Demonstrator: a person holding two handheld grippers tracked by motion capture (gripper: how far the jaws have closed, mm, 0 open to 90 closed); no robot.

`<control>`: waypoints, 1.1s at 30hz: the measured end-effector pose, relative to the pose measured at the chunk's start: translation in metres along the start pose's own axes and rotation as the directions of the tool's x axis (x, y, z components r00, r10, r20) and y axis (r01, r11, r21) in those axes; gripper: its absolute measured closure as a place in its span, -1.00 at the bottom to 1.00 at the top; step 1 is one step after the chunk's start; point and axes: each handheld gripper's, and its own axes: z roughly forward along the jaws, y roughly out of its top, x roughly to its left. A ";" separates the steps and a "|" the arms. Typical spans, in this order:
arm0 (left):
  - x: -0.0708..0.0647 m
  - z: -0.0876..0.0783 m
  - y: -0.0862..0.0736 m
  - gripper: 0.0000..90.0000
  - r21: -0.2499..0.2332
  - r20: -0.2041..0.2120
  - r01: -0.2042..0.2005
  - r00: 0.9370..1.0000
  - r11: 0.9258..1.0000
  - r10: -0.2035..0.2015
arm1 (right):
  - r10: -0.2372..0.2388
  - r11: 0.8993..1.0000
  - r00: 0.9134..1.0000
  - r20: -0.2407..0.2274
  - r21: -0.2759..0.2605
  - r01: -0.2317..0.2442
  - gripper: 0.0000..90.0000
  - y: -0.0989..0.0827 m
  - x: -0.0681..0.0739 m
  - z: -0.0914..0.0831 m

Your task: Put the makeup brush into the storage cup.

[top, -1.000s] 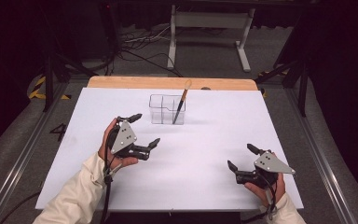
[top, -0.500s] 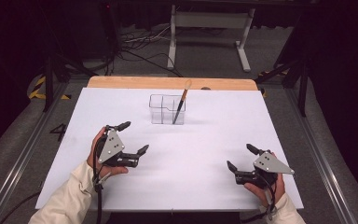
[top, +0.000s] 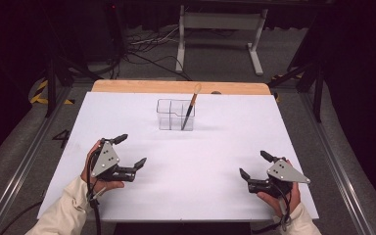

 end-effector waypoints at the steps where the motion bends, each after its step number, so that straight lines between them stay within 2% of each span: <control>1: 0.000 -0.001 -0.001 -0.85 0.003 -0.002 0.008 1.000 1.000 -0.008 | 0.001 1.000 1.000 -0.001 -0.001 -0.001 -0.80 0.000 0.000 0.000; 4: 0.001 -0.004 -0.004 -0.85 0.013 -0.005 0.004 1.000 1.000 -0.004 | -0.004 1.000 1.000 -0.001 -0.001 0.004 -0.80 0.000 0.000 0.000; 17: 0.011 -0.028 -0.021 -0.86 0.015 -0.034 0.062 0.998 0.998 -0.061 | -0.010 1.000 1.000 -0.009 0.006 0.011 -0.79 -0.001 0.003 0.002; 23: 0.016 -0.039 -0.030 -0.88 0.046 -0.067 0.097 0.993 0.994 -0.094 | -0.010 1.000 1.000 0.010 0.000 0.010 -0.79 -0.001 0.003 0.002; 26: 0.018 -0.045 -0.037 -0.89 0.050 -0.083 0.132 0.988 0.990 -0.128 | -0.013 1.000 1.000 0.013 -0.002 0.013 -0.79 -0.001 0.004 0.002; 33: 0.022 -0.054 -0.046 -0.89 0.043 -0.103 0.156 0.983 0.987 -0.151 | -0.014 1.000 1.000 0.011 -0.002 0.014 -0.79 -0.002 0.002 0.002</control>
